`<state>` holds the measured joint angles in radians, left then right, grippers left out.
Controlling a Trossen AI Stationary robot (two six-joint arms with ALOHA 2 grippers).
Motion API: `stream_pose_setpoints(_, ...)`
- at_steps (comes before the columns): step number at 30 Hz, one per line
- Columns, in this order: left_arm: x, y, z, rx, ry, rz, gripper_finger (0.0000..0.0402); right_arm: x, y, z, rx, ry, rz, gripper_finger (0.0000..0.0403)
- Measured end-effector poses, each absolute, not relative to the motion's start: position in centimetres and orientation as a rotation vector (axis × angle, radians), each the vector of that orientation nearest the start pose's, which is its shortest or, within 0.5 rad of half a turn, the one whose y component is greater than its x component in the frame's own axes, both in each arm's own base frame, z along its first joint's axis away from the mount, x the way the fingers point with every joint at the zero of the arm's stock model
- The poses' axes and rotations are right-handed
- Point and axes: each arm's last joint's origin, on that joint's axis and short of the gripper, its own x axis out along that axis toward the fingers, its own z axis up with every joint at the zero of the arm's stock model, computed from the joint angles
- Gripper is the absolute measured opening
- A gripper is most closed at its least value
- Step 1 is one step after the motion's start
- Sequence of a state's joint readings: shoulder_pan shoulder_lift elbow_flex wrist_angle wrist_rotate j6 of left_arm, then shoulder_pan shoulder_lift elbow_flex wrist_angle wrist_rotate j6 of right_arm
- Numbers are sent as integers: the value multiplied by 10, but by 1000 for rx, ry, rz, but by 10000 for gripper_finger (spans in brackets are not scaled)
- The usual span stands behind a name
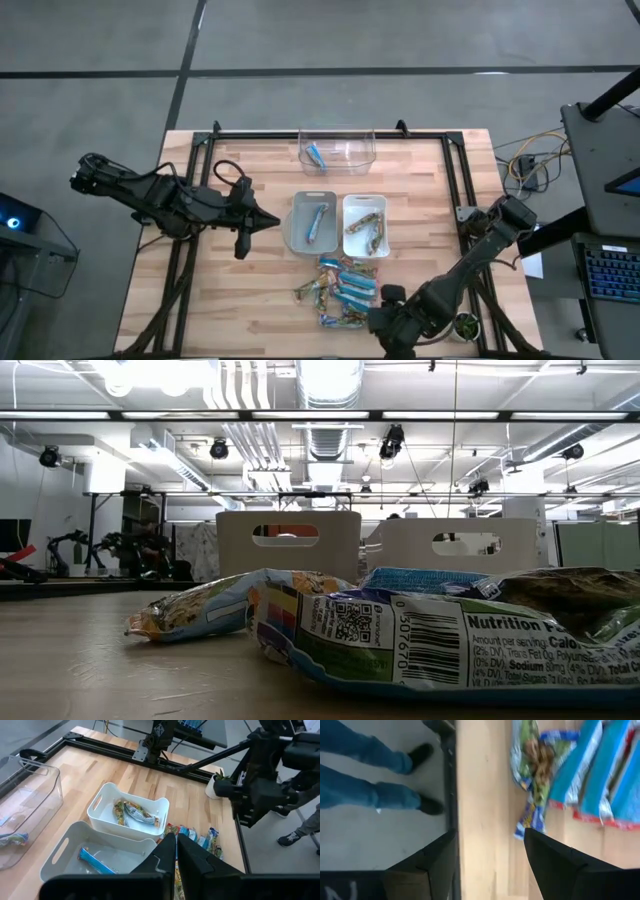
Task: Pick and place Granola Bars by type
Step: Put the blue granola bar into the transparent bin
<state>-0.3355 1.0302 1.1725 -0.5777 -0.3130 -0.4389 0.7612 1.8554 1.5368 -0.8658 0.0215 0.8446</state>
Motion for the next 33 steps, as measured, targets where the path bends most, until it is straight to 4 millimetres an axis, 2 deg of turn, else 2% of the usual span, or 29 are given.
stream_pose_setpoints(8,196,-59,383,-291,416,70,0,282,266,220,198,1364,109,219)
stream_pose_setpoints(21,195,-59,381,-285,436,75,0,294,267,188,166,1403,29,219)
stream_pose_setpoints(33,195,-59,381,-291,437,76,0,298,261,172,168,1409,-4,213)
